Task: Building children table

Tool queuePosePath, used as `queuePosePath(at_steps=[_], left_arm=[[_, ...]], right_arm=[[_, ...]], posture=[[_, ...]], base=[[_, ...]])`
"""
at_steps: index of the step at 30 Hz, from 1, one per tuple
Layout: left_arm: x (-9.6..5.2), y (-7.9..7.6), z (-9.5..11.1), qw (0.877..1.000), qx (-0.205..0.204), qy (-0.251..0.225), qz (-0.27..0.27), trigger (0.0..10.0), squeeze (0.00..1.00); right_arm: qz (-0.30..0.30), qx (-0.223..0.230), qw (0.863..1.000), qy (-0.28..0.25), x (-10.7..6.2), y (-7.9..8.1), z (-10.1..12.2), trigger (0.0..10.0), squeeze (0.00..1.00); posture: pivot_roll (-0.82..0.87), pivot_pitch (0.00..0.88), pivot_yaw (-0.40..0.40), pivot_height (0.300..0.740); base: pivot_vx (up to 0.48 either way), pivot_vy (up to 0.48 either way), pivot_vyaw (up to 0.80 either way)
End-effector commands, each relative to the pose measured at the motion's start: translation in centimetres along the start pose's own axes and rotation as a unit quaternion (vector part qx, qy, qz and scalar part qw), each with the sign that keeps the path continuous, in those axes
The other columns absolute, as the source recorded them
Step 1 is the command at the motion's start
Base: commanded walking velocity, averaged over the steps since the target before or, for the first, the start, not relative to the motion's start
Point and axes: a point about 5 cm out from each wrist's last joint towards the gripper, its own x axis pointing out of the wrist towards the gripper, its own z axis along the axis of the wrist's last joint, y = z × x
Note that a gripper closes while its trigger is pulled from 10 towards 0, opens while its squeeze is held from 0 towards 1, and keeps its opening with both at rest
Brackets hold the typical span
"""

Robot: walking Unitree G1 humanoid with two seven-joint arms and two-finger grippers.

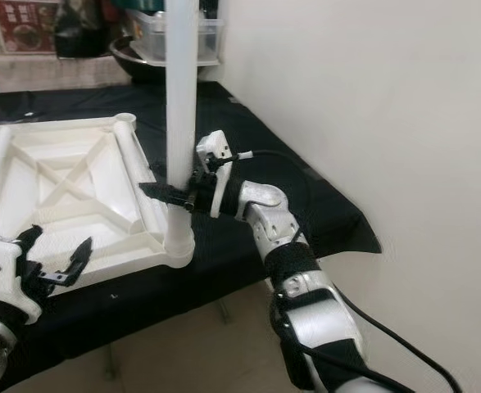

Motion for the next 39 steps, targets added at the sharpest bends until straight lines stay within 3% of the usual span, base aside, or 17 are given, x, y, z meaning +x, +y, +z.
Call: queuePosePath(at_steps=[1, 12, 14, 16, 18, 20, 21, 22, 23, 24, 25, 26, 27, 28, 30, 34, 39], left_arm=[[-0.2, -0.2, 0.3, 1.000, -0.002, -0.003, 0.001, 10.0, 0.00], [-1.3, 0.4, 0.3, 1.000, 0.003, 0.006, 0.013, 10.0, 0.00], [-1.3, 0.3, 0.3, 1.000, 0.003, 0.006, 0.014, 10.0, 0.00], [-1.2, 0.1, 0.3, 1.000, 0.002, 0.007, 0.015, 10.0, 0.00], [-1.2, 0.1, 0.3, 1.000, 0.002, 0.007, 0.015, 10.0, 0.00], [-1.4, 0.1, 0.2, 1.000, -0.002, 0.008, 0.023, 10.0, 0.00], [-1.6, 0.2, 0.1, 0.999, -0.002, 0.011, 0.030, 10.0, 0.00], [-1.6, 0.2, 0.1, 0.999, -0.002, 0.011, 0.030, 10.0, 0.00], [-1.8, 0.2, 0.0, 0.999, -0.003, 0.012, 0.035, 10.0, 0.00], [-1.8, 0.2, 0.0, 0.999, -0.003, 0.012, 0.035, 10.0, 0.00], [-1.8, 0.3, 0.0, 0.999, -0.003, 0.013, 0.039, 10.0, 0.00], [-1.8, 0.3, 0.0, 0.999, -0.003, 0.013, 0.039, 10.0, 0.00], [-1.9, 0.4, 0.0, 0.999, -0.003, 0.013, 0.041, 10.0, 0.00], [-1.9, 0.4, 0.0, 0.999, -0.003, 0.013, 0.041, 10.0, 0.00], [-1.8, 0.8, -0.1, 0.999, -0.001, 0.015, 0.045, 10.0, 0.00], [-1.4, 1.4, -0.1, 0.999, 0.007, 0.017, 0.051, 10.0, 0.00], [-1.0, 1.6, 0.0, 0.998, 0.010, 0.015, 0.056, 10.0, 0.00]], right_arm=[[0.020, 0.032, 0.999, 0.038, 0.2, 0.8, -2.4, 0.0, 0.00], [0.023, 0.047, 0.997, 0.051, 0.5, 1.4, -3.5, 0.0, 0.00], [0.011, 0.060, 0.997, 0.051, 0.3, 1.2, -3.8, 0.0, 0.00], [-0.056, 0.083, 0.993, 0.064, -0.2, 0.6, -4.6, 0.0, 0.00], [-0.056, 0.083, 0.993, 0.064, -0.2, 0.6, -4.6, 0.0, 0.00], [-0.184, 0.117, 0.972, 0.088, -0.9, -0.3, -6.3, 0.0, 0.00], [-0.275, 0.139, 0.946, 0.103, -1.5, -0.6, -7.6, 0.0, 0.00], [-0.275, 0.139, 0.946, 0.103, -1.5, -0.6, -7.6, 0.0, 0.00], [-0.352, 0.162, 0.916, 0.103, -2.2, -0.7, -8.6, 0.0, 0.00], [-0.352, 0.162, 0.916, 0.103, -2.2, -0.7, -8.6, 0.0, 0.00], [-0.419, 0.167, 0.885, 0.114, -2.9, -0.5, -9.6, 0.0, 0.00], [-0.419, 0.167, 0.885, 0.114, -2.9, -0.5, -9.6, 0.0, 0.00], [-0.480, 0.162, 0.852, 0.132, -3.6, -0.2, -10.4, 0.0, 0.00], [-0.480, 0.162, 0.852, 0.132, -3.6, -0.2, -10.4, 0.0, 0.00], [-0.557, 0.157, 0.803, 0.140, -4.4, 0.2, -11.1, 0.0, 0.00], [-0.602, 0.156, 0.773, 0.127, -4.4, 0.1, -10.7, 0.0, 0.00], [-0.621, 0.156, 0.759, 0.122, -4.0, 0.1, -10.3, 0.0, 0.00]], posture=[[0.20, 0.000, -0.172, 0.740], [0.22, 0.000, -0.186, 0.740], [0.22, 0.000, -0.187, 0.740], [0.22, 0.000, -0.189, 0.740], [0.22, 0.000, -0.189, 0.740], [0.21, 0.000, -0.189, 0.740], [0.20, 0.000, -0.182, 0.740], [0.20, 0.000, -0.182, 0.740], [0.20, 0.000, -0.183, 0.740], [0.20, 0.000, -0.183, 0.740], [0.21, 0.000, -0.171, 0.740], [0.21, 0.000, -0.171, 0.740], [0.21, 0.000, -0.164, 0.740], [0.21, 0.000, -0.164, 0.740], [0.18, 0.000, -0.132, 0.740], [0.17, 0.000, -0.127, 0.740], [0.17, 0.000, -0.127, 0.740]], base=[[0.000, 0.000, 0.00], [0.000, 0.000, 0.00], [0.000, 0.000, 0.00], [0.000, 0.000, 0.00], [0.000, 0.000, 0.00], [0.000, 0.000, 0.00], [0.000, 0.000, 0.00], [0.000, 0.000, 0.00], [0.000, 0.000, 0.00], [0.000, 0.000, 0.00], [0.000, 0.000, 0.00], [0.000, 0.000, 0.00], [0.000, 0.000, 0.00], [0.000, 0.000, 0.00], [0.000, 0.000, 0.00], [0.000, 0.000, 0.00], [0.000, 0.000, 0.00]])
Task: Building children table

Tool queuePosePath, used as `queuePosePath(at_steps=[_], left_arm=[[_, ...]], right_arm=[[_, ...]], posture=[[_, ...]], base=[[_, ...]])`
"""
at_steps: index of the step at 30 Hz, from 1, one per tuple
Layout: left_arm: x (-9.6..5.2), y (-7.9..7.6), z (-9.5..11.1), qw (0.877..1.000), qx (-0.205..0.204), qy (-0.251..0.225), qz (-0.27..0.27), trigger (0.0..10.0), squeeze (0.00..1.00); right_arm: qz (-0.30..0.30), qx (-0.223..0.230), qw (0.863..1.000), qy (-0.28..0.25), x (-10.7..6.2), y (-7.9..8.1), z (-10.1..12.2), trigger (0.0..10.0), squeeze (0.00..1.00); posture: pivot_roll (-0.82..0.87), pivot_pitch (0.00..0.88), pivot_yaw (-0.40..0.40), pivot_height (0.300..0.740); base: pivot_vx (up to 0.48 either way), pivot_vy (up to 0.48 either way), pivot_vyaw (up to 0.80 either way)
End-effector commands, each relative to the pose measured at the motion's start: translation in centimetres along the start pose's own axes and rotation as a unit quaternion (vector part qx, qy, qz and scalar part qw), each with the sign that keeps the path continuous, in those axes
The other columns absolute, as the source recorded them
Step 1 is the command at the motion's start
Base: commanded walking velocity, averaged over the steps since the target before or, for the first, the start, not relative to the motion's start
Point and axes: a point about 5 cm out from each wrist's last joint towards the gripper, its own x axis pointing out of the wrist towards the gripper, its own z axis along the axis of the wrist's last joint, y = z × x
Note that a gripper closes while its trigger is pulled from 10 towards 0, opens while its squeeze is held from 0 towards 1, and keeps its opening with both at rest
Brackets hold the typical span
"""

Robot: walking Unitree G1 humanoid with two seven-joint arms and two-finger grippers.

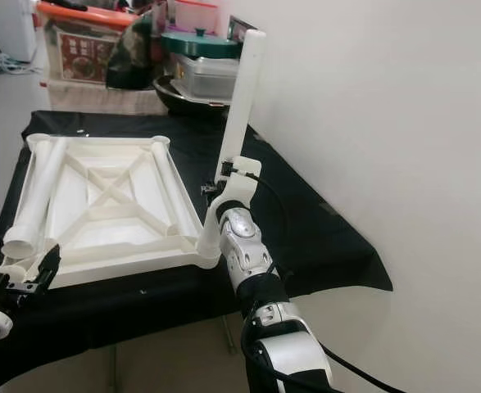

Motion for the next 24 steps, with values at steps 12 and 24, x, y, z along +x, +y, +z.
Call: queuePosePath(at_steps=[12, 24], left_arm=[[0.6, -0.3, -0.4, 1.000, 0.001, 0.011, -0.013, 10.0, 0.00], [1.3, -0.6, -0.4, 0.999, 0.000, 0.005, -0.032, 10.0, 0.00]], right_arm=[[-0.001, 0.018, 0.999, 0.040, -1.2, -1.0, -0.9, 10.0, 1.00], [0.115, -0.028, 0.992, -0.052, -1.2, -2.7, 6.9, 10.0, 1.00]], posture=[[0.14, 0.000, -0.112, 0.740], [0.10, 0.000, -0.095, 0.740]], base=[[0.000, 0.000, 0.00], [0.000, 0.000, 0.00]])
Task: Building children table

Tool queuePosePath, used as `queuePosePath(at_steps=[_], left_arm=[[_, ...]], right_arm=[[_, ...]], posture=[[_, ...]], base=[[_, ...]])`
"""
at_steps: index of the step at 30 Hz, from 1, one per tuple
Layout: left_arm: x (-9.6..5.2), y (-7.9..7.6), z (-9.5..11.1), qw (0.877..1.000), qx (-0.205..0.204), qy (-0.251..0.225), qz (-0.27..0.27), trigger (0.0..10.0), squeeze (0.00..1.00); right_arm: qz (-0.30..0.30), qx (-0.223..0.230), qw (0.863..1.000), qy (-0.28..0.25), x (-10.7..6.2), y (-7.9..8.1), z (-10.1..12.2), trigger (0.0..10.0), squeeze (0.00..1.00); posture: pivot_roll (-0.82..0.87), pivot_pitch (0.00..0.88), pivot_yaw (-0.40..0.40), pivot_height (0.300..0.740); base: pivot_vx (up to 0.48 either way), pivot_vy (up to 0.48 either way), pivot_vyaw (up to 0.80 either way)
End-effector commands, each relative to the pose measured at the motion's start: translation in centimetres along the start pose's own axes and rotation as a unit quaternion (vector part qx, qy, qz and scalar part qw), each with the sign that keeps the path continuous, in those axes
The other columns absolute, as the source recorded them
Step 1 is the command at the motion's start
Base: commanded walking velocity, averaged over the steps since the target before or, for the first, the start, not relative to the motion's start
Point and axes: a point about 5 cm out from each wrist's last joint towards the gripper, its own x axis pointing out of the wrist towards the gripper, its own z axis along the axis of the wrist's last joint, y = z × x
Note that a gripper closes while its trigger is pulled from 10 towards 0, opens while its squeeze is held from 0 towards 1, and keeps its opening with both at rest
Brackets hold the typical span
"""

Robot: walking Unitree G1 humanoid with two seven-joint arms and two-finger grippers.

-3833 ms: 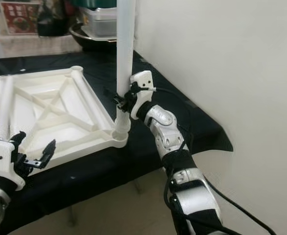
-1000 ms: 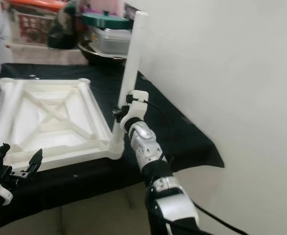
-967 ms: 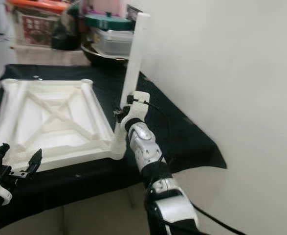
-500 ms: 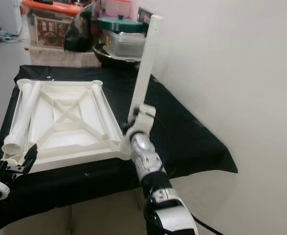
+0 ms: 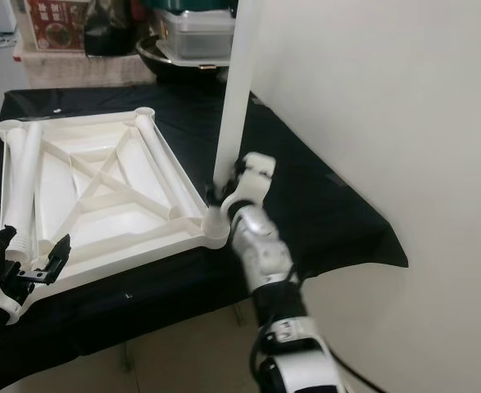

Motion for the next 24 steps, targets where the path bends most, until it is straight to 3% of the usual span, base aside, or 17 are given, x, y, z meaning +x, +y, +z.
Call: queuePosePath(at_steps=[1, 5, 7, 8, 9, 10, 13, 15, 17, 24], left_arm=[[0.2, -0.3, -0.3, 1.000, 0.001, 0.007, -0.013, 10.0, 0.00], [0.3, -0.5, -0.3, 1.000, 0.000, 0.005, -0.020, 10.0, 0.00], [0.4, -0.7, -0.3, 1.000, -0.001, 0.004, -0.025, 10.0, 0.00], [0.4, -0.7, -0.3, 1.000, -0.001, 0.003, -0.027, 10.0, 0.00], [0.4, -0.7, -0.3, 1.000, -0.001, 0.003, -0.027, 10.0, 0.00], [0.4, -0.8, -0.3, 1.000, -0.001, 0.003, -0.030, 10.0, 0.00], [0.5, -0.9, -0.3, 0.999, -0.001, 0.003, -0.032, 10.0, 0.00], [0.6, -0.9, -0.3, 0.999, -0.001, 0.001, -0.034, 10.0, 0.00], [0.6, -0.9, -0.3, 0.999, -0.001, 0.001, -0.034, 10.0, 0.00], [1.0, -1.2, -0.3, 0.999, -0.003, -0.002, -0.041, 10.0, 0.00]], right_arm=[[0.017, -0.011, 1.000, 0.000, 0.0, -0.9, 0.8, 10.0, 1.00], [0.050, -0.037, 0.998, 0.005, 0.1, -1.4, 1.8, 10.0, 1.00], [0.105, -0.044, 0.993, 0.010, 0.4, -1.3, 2.4, 10.0, 1.00], [0.138, -0.044, 0.989, 0.014, 0.5, -1.2, 2.7, 10.0, 0.10], [0.138, -0.044, 0.989, 0.014, 0.5, -1.2, 2.7, 10.0, 0.10], [0.158, -0.055, 0.986, 0.017, 0.8, -1.7, 3.1, 10.0, 0.00], [0.167, -0.062, 0.984, 0.019, 1.0, -2.0, 3.4, 10.0, 0.00], [0.219, -0.072, 0.973, 0.016, 1.5, -2.9, 4.4, 10.0, 0.00], [0.219, -0.072, 0.973, 0.016, 1.5, -2.9, 4.4, 10.0, 0.00], [0.295, -0.081, 0.951, 0.034, 2.3, -3.3, 4.8, 10.0, 0.00]], posture=[[0.10, 0.000, -0.095, 0.740], [0.10, 0.000, -0.097, 0.740], [0.10, 0.000, -0.099, 0.740], [0.10, 0.000, -0.100, 0.740], [0.10, 0.000, -0.100, 0.740], [0.11, 0.000, -0.103, 0.740], [0.11, 0.000, -0.103, 0.740], [0.11, 0.000, -0.106, 0.740], [0.11, 0.000, -0.106, 0.740], [0.13, 0.000, -0.116, 0.740]], base=[[0.000, 0.000, 0.00], [0.000, 0.000, 0.00], [0.000, 0.000, 0.00], [0.000, 0.000, 0.00], [0.000, 0.000, 0.00], [0.000, 0.000, 0.00], [0.000, 0.000, 0.00], [0.000, 0.000, 0.00], [0.000, 0.000, 0.00], [0.000, 0.000, 0.00]])
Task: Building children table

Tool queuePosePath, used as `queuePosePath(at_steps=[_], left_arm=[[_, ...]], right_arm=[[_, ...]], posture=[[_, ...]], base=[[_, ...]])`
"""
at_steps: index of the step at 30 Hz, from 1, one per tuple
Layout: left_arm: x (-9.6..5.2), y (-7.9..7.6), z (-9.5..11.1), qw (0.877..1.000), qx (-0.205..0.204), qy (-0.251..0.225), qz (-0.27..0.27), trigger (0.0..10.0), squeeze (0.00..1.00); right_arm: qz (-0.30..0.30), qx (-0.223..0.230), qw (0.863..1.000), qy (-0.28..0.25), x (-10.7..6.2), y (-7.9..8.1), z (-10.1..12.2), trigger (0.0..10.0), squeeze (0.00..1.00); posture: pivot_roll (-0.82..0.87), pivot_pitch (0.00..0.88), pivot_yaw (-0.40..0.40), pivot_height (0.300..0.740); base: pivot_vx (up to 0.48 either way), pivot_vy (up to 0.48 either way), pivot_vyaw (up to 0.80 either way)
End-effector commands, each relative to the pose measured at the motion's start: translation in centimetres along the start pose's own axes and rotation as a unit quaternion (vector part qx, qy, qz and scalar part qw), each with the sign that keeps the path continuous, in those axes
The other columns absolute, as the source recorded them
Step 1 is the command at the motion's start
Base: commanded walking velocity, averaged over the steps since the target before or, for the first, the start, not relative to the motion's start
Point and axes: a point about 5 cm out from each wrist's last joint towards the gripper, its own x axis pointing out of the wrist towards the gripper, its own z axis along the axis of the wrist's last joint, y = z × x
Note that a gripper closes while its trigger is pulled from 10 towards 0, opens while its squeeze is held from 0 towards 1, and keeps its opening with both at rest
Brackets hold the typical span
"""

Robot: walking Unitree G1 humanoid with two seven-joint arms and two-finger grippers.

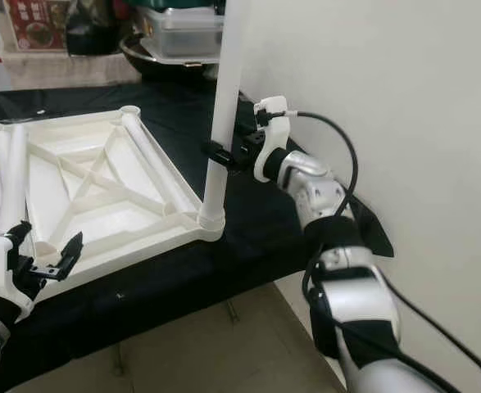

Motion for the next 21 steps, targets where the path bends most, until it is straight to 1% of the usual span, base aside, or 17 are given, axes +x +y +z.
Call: queuePosePath(at_steps=[1, 4, 7, 10, 13, 14, 15, 16, 17, 18, 21], left_arm=[[0.2, -0.3, -0.1, 1.000, 0.005, 0.001, -0.011, 10.0, 0.00], [0.2, -0.3, -0.1, 1.000, 0.006, 0.001, -0.012, 10.0, 0.00], [0.0, -0.1, 0.0, 1.000, 0.010, 0.001, -0.011, 10.0, 0.00], [-0.1, -0.1, 0.0, 1.000, 0.011, 0.002, -0.010, 10.0, 0.00], [-0.1, -0.1, 0.0, 1.000, 0.011, 0.002, -0.010, 10.0, 0.00], [-0.2, -0.1, 0.0, 1.000, 0.011, 0.002, -0.010, 10.0, 0.00], [-0.2, -0.1, 0.0, 1.000, 0.011, 0.002, -0.010, 10.0, 0.00], [-0.2, -0.2, 0.0, 1.000, 0.011, 0.003, -0.010, 10.0, 0.00], [-0.2, -0.2, 0.0, 1.000, 0.011, 0.003, -0.010, 10.0, 0.00], [-0.2, -0.2, -0.1, 1.000, 0.012, 0.003, -0.010, 10.0, 0.00], [-0.3, -0.2, -0.1, 1.000, 0.014, 0.004, -0.011, 10.0, 0.00]], right_arm=[[0.013, 0.001, 1.000, 0.015, 0.2, 0.1, -0.8, 10.0, 0.00], [0.015, 0.005, 1.000, 0.019, 0.5, 0.2, -0.9, 10.0, 0.00], [0.017, -0.003, 1.000, 0.020, 1.1, 0.5, -1.3, 10.0, 0.00], [0.031, -0.001, 0.999, 0.031, 1.2, 0.8, -1.8, 10.0, 0.00], [0.031, -0.002, 0.999, 0.034, 1.3, 0.8, -2.1, 10.0, 0.00], [0.026, -0.003, 0.999, 0.037, 1.3, 0.8, -2.4, 6.0, 0.00], [0.026, -0.003, 0.999, 0.037, 1.3, 0.8, -2.4, 6.0, 0.00], [0.022, -0.004, 0.999, 0.038, 1.3, 0.9, -2.7, 3.4, 0.00], [0.022, -0.004, 0.999, 0.038, 1.3, 0.9, -2.7, 3.4, 0.00], [0.015, -0.001, 0.999, 0.036, 1.3, 0.8, -2.9, 0.0, 0.00], [0.000, 0.006, 0.999, 0.032, 1.1, 0.6, -3.1, 0.0, 0.00]], posture=[[0.13, 0.000, -0.116, 0.740], [0.13, 0.000, -0.116, 0.740], [0.16, 0.000, -0.134, 0.740], [0.17, 0.000, -0.140, 0.740], [0.17, 0.000, -0.141, 0.740], [0.18, 0.000, -0.144, 0.740], [0.18, 0.000, -0.144, 0.740], [0.18, 0.000, -0.146, 0.740], [0.18, 0.000, -0.146, 0.740], [0.19, 0.000, -0.148, 0.740], [0.19, 0.000, -0.148, 0.740]], base=[[0.000, 0.000, 0.00], [0.000, 0.000, 0.00], [0.000, 0.000, 0.00], [0.000, 0.000, 0.00], [0.000, 0.000, 0.00], [0.000, 0.000, 0.00], [0.000, 0.000, 0.00], [0.000, 0.000, 0.00], [0.000, 0.000, 0.00], [0.000, 0.000, 0.00], [0.000, 0.000, 0.00]])
